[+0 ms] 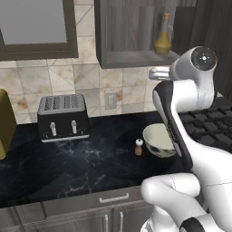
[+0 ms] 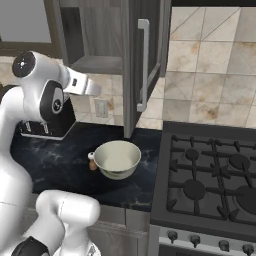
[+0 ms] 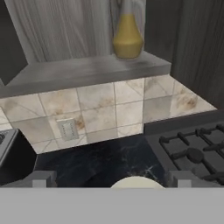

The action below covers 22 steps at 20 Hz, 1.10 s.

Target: Retrieve the bottle and the shaker from the cabinet and place them next to the mixing bowl on the counter. Then add garlic from the fridge to the mixing bowl.

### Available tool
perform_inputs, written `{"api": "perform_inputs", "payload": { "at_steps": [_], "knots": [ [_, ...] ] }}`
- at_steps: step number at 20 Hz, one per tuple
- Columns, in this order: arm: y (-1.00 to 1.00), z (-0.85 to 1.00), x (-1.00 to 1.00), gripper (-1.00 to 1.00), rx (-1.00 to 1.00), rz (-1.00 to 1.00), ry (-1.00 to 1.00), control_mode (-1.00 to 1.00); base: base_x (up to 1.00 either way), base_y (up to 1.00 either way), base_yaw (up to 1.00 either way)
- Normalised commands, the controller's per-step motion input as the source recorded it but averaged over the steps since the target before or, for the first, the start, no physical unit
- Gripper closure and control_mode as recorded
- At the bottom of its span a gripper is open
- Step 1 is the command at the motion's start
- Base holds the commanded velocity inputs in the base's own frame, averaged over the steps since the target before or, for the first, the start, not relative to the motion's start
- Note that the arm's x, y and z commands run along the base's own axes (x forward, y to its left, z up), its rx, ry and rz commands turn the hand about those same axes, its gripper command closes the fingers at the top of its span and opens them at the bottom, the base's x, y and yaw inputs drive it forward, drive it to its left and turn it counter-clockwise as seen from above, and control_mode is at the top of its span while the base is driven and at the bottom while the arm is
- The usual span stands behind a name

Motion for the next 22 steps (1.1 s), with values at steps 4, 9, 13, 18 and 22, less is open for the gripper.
{"api": "perform_inputs", "payload": {
  "at_steps": [4, 9, 13, 18, 22],
  "knots": [
    [-0.07, 0.50, 0.01, -1.00, -0.07, 0.00, -0.05, -1.00, 0.00, 0.00, 0.00],
    [-0.18, 0.48, 0.02, -1.00, -0.06, 0.00, -0.06, -1.00, 0.00, 0.00, 0.00],
    [-0.11, 0.09, 0.01, -1.00, -0.17, 0.00, -0.30, -1.00, 0.00, 0.00, 0.00],
    [-0.07, 0.00, 0.10, -1.00, -0.35, 0.00, -0.32, -1.00, 0.00, 0.00, 0.00],
    [-0.08, 0.06, 0.33, -1.00, -0.15, 0.00, 0.01, -1.00, 0.00, 0.00, 0.00]
  ]
}}
